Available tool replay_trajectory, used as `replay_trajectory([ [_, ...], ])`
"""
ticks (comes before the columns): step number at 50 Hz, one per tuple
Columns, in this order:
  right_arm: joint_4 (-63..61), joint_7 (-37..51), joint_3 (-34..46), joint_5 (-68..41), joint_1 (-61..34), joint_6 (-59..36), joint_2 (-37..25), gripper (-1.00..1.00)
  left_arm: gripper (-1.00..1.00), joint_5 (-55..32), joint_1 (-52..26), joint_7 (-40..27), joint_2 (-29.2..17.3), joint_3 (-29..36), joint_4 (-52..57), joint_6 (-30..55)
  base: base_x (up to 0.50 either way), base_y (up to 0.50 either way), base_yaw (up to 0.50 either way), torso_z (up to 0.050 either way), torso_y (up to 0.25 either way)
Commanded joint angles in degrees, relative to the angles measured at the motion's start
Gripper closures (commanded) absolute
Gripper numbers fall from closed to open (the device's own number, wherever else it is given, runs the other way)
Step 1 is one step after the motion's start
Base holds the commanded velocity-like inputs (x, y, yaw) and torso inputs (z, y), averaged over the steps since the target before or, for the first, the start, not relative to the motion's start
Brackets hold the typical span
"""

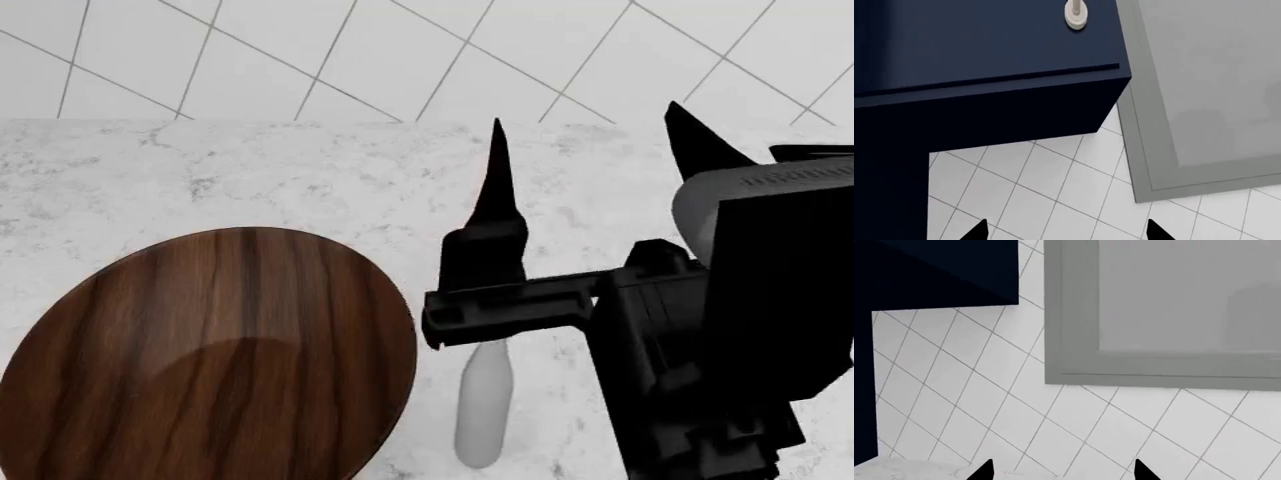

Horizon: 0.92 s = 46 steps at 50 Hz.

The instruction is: Place the eggs and milk next to the bowl.

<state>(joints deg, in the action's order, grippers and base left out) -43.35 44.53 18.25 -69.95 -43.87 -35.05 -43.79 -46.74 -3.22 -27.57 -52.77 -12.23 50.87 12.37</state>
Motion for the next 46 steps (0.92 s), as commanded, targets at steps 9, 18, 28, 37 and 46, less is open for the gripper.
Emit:
replay_trajectory([
  [9,-5.3,7.2,-11.7,-10.1,3.8,4.3,-11.4,-1.00,-1.00,-7.1,10.7,-2.6,-3.5,-18.2,3.9,0.4,0.00,0.00,0.00,0.000,0.000],
  [18,-8.1,8.4,-20.0,-12.3,12.3,8.7,-16.4,-1.00,-1.00,-10.7,15.7,-2.9,-3.7,-27.6,6.6,2.0,0.00,0.00,0.00,0.000,0.000],
  [28,-10.6,8.4,-37.5,-14.1,28.5,12.1,-19.8,-1.00,-1.00,-16.3,25.1,-0.7,-0.2,-44.9,8.9,3.0,0.00,0.00,0.00,0.000,0.000],
  [37,-13.0,8.9,-57.6,-19.8,39.5,9.7,-19.2,-1.00,-1.00,-20.0,36.4,0.0,2.0,-57.7,9.0,-2.0,0.00,0.00,0.00,0.000,0.000],
  [46,-15.5,10.9,-78.6,-29.5,46.4,4.2,-16.5,-1.00,-1.00,-20.0,45.2,-1.5,3.0,-64.0,9.0,-8.0,0.00,0.00,0.00,0.000,0.000],
])
